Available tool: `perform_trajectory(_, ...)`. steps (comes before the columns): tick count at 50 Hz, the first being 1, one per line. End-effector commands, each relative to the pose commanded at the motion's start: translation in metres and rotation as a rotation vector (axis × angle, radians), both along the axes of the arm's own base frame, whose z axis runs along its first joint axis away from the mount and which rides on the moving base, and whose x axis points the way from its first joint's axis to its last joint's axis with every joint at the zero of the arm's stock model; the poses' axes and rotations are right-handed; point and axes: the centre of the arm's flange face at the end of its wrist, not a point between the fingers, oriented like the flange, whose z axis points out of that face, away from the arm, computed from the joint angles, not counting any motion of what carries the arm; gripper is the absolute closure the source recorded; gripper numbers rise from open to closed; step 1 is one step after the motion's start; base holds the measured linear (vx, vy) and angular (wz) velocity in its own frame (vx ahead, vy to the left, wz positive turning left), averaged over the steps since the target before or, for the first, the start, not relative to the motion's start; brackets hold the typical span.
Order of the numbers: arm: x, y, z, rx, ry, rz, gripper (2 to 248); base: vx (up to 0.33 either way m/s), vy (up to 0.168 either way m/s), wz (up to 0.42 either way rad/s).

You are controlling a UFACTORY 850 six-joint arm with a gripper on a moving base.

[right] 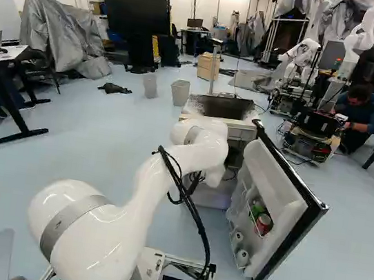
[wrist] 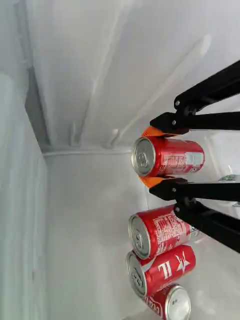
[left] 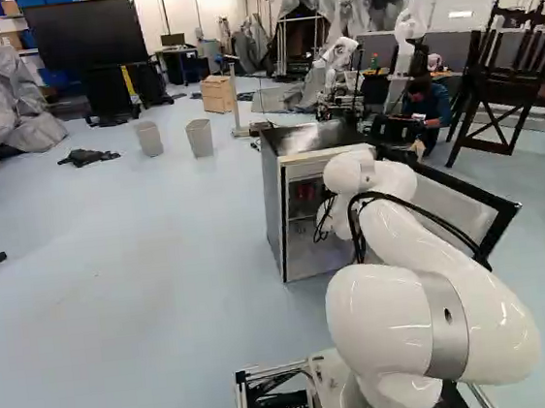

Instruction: Grab a drink from the fridge

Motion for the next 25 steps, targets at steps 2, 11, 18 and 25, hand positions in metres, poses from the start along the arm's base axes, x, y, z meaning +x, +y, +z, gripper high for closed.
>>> perform_trajectory(2, -0.002, 0.000, 0.001, 0.002, 0.005, -0.001, 153, 0.000, 0.000, 0.000)
perform_trajectory(11, -0.013, 0.002, 0.007, 0.013, 0.032, -0.005, 153, 0.000, 0.000, 0.000)
perform_trajectory(18, -0.024, 0.003, 0.013, 0.022, 0.054, -0.008, 153, 0.000, 0.000, 0.000)
perform_trajectory(25, -0.034, 0.005, 0.025, 0.031, 0.075, -0.012, 153, 0.000, 0.000, 0.000)
